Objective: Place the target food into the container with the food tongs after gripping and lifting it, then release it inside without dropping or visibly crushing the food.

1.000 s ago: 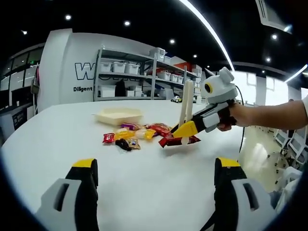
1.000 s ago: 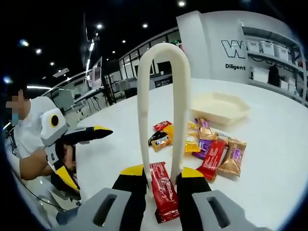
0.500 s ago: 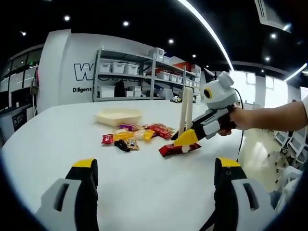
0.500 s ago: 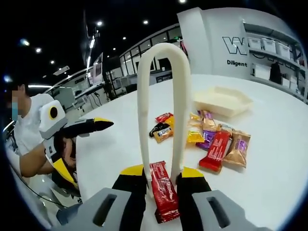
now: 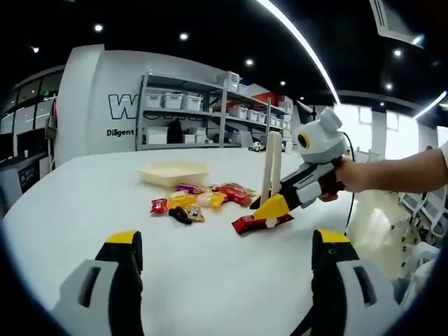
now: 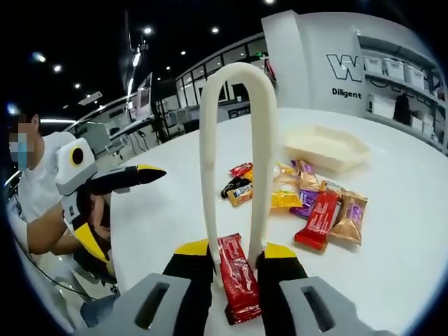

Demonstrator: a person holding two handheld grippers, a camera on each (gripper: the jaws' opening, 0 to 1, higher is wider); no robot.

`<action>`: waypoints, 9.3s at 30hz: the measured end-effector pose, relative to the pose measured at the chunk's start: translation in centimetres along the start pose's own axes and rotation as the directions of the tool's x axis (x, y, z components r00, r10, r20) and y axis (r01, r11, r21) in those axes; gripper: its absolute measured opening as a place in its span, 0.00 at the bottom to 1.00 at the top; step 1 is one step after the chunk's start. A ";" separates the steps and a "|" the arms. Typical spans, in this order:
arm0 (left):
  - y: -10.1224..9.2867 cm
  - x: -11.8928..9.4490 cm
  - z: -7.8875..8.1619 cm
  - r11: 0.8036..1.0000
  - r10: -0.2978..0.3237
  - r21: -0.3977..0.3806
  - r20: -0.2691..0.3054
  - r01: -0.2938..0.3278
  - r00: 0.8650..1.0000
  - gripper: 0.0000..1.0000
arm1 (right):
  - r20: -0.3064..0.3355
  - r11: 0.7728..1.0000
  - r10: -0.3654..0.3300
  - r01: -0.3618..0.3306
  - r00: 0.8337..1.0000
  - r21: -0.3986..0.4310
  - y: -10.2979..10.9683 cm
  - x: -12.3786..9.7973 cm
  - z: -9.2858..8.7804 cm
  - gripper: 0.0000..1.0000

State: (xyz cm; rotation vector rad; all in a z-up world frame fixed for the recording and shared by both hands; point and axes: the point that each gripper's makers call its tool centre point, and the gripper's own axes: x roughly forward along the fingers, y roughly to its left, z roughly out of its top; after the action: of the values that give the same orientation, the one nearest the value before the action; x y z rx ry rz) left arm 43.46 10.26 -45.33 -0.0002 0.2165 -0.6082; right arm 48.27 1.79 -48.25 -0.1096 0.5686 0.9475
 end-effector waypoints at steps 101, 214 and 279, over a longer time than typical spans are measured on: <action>2.8 1.8 -0.3 0.997 0.043 0.060 -0.020 -0.042 0.999 0.99 | 0.156 0.988 -0.124 0.107 0.980 0.113 -9.9 5.1 14.6 0.18; 4.3 2.0 2.0 0.987 0.148 0.061 0.041 -0.150 0.988 0.99 | 0.054 0.968 -0.208 0.197 0.977 0.153 -12.7 2.3 6.6 0.18; 4.2 1.5 2.5 0.985 0.159 0.066 0.040 -0.162 0.986 0.99 | -0.092 0.867 -0.472 0.480 0.877 0.131 -15.7 2.2 4.4 0.23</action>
State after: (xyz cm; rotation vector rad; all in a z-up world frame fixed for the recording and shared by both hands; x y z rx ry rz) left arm 47.59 12.71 -43.50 0.0730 0.1603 -0.4543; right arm 63.50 -4.37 -48.09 -0.1345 0.6264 0.4168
